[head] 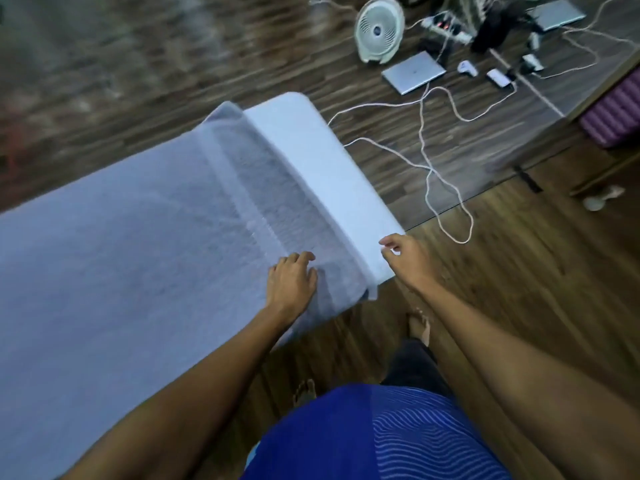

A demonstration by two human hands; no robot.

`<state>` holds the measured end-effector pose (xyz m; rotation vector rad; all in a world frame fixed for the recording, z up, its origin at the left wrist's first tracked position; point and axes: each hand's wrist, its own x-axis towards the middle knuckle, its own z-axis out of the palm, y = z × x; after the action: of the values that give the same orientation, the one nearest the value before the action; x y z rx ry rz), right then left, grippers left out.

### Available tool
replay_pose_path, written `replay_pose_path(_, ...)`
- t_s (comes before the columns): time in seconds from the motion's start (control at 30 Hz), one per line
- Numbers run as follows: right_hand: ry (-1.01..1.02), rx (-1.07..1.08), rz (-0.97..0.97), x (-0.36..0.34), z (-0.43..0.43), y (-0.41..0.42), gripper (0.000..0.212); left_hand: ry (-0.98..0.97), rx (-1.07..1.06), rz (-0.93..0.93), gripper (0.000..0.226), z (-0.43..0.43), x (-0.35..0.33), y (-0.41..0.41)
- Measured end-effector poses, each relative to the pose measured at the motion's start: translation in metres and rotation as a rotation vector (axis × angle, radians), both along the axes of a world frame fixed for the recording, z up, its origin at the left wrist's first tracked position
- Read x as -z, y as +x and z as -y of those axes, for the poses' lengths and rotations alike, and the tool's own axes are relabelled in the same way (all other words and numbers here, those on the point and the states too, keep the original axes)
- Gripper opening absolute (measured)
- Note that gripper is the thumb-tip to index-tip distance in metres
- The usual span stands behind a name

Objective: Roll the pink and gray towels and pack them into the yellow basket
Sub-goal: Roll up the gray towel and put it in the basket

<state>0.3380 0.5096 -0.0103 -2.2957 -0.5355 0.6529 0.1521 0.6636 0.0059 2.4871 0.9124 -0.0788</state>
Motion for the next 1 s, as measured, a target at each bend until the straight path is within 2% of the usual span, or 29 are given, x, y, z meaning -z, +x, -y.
replay_pose_path(0.27, -0.064, -0.073, -0.020, -0.011, 0.040, 0.197, 0.016, 0.018, -0.055, 0.122, 0.025, 0.038, -0.009, 0.227)
replay_pose_path(0.43, -0.133, -0.173, 0.009, -0.028, 0.035, 0.299, 0.017, 0.028, -0.119, 0.144, 0.020, 0.046, -0.014, 0.315)
replay_pose_path(0.63, -0.142, -0.420, 0.007, -0.028, -0.045, 0.354, 0.016, 0.034, -0.324, 0.141, 0.019, 0.012, -0.009, 0.333)
replay_pose_path(0.83, -0.143, -0.776, 0.044, -0.031, -0.166, 0.346, 0.020, 0.080, -0.689, 0.152, 0.024, -0.034, 0.000, 0.303)
replay_pose_path(1.0, -0.168, -1.077, 0.110, -0.034, -0.256, 0.323, 0.026, 0.088, -1.032, 0.145, 0.020, -0.055, 0.008, 0.266)
